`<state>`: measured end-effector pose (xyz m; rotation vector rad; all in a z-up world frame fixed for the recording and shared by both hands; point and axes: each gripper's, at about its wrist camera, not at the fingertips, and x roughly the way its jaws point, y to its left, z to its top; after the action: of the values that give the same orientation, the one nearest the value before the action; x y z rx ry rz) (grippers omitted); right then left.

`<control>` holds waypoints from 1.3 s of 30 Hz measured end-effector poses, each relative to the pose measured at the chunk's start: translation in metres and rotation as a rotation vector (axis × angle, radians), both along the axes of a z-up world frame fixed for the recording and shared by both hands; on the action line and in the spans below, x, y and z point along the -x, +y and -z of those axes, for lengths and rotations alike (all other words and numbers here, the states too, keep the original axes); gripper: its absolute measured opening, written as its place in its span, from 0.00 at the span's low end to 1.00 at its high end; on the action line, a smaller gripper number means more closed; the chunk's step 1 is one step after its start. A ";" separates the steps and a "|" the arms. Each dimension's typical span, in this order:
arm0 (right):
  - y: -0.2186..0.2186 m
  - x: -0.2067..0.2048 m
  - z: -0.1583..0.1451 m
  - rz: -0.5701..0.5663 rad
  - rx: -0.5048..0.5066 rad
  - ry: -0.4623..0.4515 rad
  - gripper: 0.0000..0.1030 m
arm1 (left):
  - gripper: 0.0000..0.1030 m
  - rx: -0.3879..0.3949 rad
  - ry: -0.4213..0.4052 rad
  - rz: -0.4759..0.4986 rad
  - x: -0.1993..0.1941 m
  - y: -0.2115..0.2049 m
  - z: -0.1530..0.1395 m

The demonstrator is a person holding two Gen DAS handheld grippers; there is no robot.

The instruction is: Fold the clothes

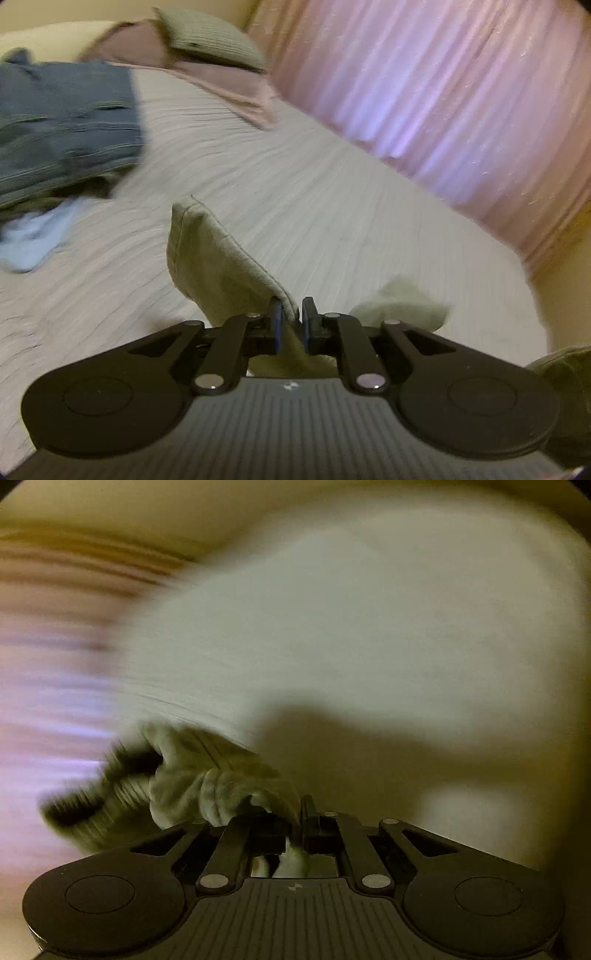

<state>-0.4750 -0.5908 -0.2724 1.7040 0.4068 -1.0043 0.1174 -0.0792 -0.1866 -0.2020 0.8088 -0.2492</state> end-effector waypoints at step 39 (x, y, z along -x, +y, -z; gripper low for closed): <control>0.027 -0.094 -0.027 -0.424 0.448 0.620 0.80 | 0.63 0.048 0.222 0.343 -0.157 -0.201 0.139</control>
<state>-0.3814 -0.5637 -0.2458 0.8341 0.8325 -1.1794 0.2745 -0.2804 -0.3256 -0.1355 1.0579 -0.5772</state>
